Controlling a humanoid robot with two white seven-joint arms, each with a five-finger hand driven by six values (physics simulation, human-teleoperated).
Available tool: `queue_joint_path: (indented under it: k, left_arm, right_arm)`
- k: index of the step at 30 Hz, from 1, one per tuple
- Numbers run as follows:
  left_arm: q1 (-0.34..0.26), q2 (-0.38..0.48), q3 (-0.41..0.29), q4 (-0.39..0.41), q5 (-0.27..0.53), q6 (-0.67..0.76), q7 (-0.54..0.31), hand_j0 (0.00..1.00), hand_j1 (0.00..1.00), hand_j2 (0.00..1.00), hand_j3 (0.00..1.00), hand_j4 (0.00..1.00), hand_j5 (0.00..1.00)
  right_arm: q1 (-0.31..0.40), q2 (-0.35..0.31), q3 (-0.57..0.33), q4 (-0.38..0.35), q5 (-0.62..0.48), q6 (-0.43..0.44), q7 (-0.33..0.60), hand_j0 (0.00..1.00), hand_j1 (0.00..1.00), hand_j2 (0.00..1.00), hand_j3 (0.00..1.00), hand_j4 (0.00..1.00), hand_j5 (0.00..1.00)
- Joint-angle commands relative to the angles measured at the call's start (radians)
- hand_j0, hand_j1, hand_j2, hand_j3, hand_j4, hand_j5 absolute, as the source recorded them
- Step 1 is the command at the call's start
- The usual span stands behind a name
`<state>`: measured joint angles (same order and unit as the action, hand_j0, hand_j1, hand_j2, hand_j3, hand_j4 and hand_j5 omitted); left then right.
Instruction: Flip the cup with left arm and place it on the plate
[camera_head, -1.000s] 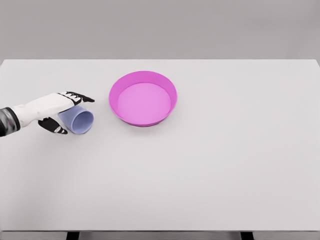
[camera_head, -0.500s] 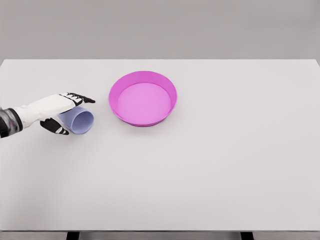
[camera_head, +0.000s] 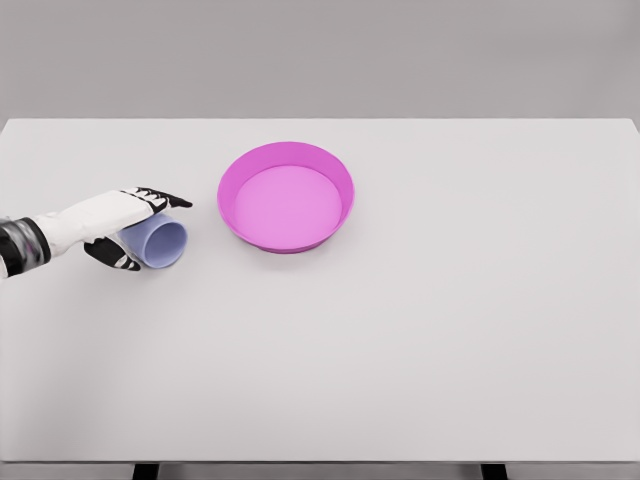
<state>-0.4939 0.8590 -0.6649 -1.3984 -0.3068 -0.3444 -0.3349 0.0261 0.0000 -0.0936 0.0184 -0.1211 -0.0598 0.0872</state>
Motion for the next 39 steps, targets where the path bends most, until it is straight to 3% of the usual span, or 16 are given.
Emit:
queue_joint_path:
  k: [1, 4, 10, 12, 15, 27, 39]
  left_arm:
    - [0.000, -0.002, 0.001, 0.001, 0.005, 0.001, 0.000, 1.00, 1.00, 1.00, 1.00, 1.00, 1.00]
    - [0.000, -0.003, -0.002, 0.002, 0.003, 0.001, 0.000, 0.95, 0.95, 0.95, 0.95, 0.95, 0.95]
    - [0.000, -0.003, -0.016, 0.001, 0.005, 0.033, 0.000, 0.95, 0.95, 0.95, 0.95, 0.95, 0.95]
    - [0.000, -0.002, -0.015, -0.002, 0.011, 0.033, 0.000, 0.84, 0.84, 0.84, 0.84, 0.84, 0.84]
    - [0.000, -0.002, -0.015, -0.010, 0.015, 0.031, 0.000, 0.79, 0.79, 0.79, 0.79, 0.79, 0.79]
    - [-0.011, -0.002, -0.009, -0.022, 0.051, 0.027, 0.002, 0.76, 0.76, 0.76, 0.76, 0.76, 0.76]
    - [-0.015, -0.002, 0.002, -0.051, 0.218, 0.024, 0.008, 0.77, 0.77, 0.77, 0.77, 0.77, 0.77]
  right_arm:
    - [0.000, 0.000, 0.000, 0.000, 0.000, 0.000, -0.001, 1.00, 1.00, 1.00, 1.00, 1.00, 1.00]
    - [0.000, 0.000, 0.000, 0.000, 0.000, 0.000, 0.000, 1.00, 1.00, 1.00, 1.00, 1.00, 1.00]
    - [0.000, 0.000, 0.000, 0.000, 0.000, 0.000, -0.001, 1.00, 1.00, 1.00, 1.00, 1.00, 1.00]
    - [0.002, 0.000, 0.000, 0.000, 0.000, 0.000, 0.000, 1.00, 1.00, 1.00, 1.00, 1.00, 1.00]
    - [0.000, 0.000, 0.000, 0.000, 0.000, 0.000, 0.000, 1.00, 1.00, 1.00, 1.00, 1.00, 1.00]
    - [0.002, 0.000, 0.000, 0.000, 0.000, 0.000, 0.000, 1.00, 1.00, 1.00, 1.00, 1.00, 1.00]
    - [0.000, 0.000, 0.000, 0.000, 0.000, 0.000, 0.000, 1.00, 1.00, 1.00, 1.00, 1.00, 1.00]
